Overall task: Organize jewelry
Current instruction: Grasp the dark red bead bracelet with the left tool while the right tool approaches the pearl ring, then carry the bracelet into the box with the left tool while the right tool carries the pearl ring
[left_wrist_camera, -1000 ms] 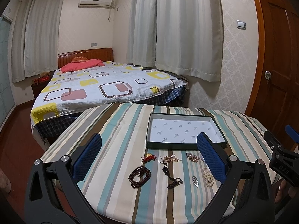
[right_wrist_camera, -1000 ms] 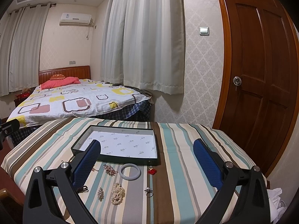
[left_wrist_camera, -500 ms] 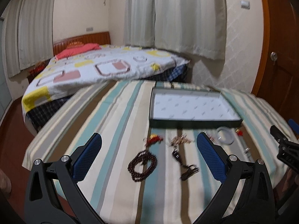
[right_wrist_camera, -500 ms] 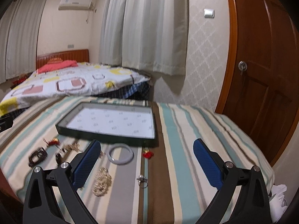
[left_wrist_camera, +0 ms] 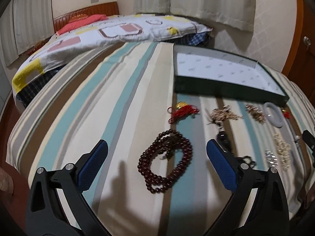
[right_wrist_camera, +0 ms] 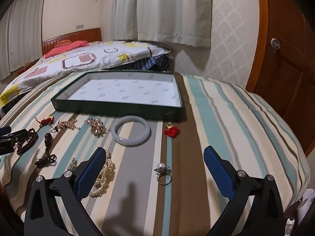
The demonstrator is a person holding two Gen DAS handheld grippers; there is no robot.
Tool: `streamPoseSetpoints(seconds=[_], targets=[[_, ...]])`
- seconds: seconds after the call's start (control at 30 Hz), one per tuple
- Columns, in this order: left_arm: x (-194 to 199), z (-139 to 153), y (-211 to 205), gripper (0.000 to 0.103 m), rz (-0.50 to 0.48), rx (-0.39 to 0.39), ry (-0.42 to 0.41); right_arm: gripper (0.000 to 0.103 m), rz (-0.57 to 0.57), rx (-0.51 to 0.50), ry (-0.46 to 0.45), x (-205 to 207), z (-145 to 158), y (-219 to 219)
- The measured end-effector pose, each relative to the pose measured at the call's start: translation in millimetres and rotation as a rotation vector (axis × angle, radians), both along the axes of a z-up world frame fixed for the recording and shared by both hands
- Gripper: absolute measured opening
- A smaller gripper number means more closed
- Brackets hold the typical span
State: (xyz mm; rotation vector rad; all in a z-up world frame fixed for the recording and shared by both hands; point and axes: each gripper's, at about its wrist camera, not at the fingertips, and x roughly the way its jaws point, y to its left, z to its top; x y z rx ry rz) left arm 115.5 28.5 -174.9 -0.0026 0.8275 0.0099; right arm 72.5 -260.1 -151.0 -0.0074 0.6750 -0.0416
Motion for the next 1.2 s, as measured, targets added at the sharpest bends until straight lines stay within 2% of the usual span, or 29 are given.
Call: streamPoseSetpoints(seconds=[0.2, 0.23, 0.43, 0.7, 0.77, 0.83, 0.9, 1.0, 1.2], targets=[[8, -16, -1, 0.098, -0.017, 0.0, 0.065, 0.097, -0.003, 0.03, 0.041, 7, -11, -5], [7, -19, -3, 0.095, -0.022, 0.003, 0.071, 0.097, -0.003, 0.03, 0.045, 8, -12, -6], [3, -18, -7, 0.076, -0.04, -0.004, 0.036, 0.096, -0.01, 0.044, 0.056, 8, -17, -10], [-2, -15, -18, 0.032, -0.105, -0.008, 0.003, 0.095, -0.033, 0.083, 0.077, 10, -22, -21], [-2, -14, -20, 0.025, -0.116, -0.01, 0.002, 0.095, -0.032, 0.084, 0.078, 10, -23, -22], [-1, -14, -21, 0.024, -0.122, -0.009, 0.002, 0.091, -0.03, 0.082, 0.08, 11, -24, -22], [0, -14, -21, 0.02, -0.122, -0.013, 0.003, 0.072, -0.023, 0.086, 0.092, 12, -26, -22], [0, -14, -20, 0.02, -0.117, -0.023, 0.004, 0.059, -0.02, 0.093, 0.112, 13, -30, -22], [0, -14, -18, 0.019, -0.112, -0.033, 0.005, 0.044, -0.005, 0.072, 0.122, 15, -33, -19]])
